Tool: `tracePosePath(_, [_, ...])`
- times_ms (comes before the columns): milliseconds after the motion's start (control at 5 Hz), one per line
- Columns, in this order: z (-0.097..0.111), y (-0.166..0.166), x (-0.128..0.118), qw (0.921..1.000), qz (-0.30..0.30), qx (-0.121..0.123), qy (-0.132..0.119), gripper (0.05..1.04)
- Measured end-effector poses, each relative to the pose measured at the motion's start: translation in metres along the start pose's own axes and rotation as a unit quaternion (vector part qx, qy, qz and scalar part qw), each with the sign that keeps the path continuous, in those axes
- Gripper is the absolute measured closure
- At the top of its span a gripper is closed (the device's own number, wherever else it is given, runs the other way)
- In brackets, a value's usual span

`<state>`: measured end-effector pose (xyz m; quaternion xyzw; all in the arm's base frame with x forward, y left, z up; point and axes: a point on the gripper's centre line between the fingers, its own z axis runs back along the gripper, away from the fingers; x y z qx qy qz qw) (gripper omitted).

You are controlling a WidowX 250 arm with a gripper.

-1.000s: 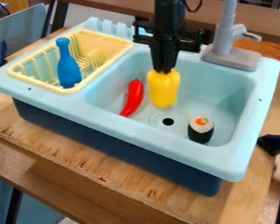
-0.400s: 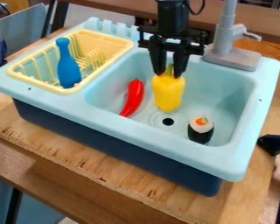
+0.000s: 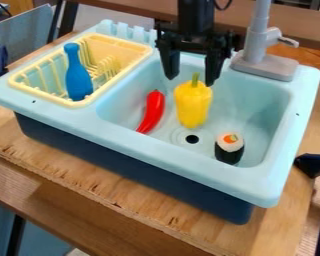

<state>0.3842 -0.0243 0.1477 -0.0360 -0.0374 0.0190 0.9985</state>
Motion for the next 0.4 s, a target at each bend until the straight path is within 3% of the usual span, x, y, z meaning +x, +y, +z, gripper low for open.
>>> tracePosePath(200, [0.039,-0.001,-0.011,0.9995,0.018,0.003,-0.025,0.083])
tracePosePath(400, [0.068,-0.004,-0.027,0.9997,0.024,-0.01,0.001,0.083])
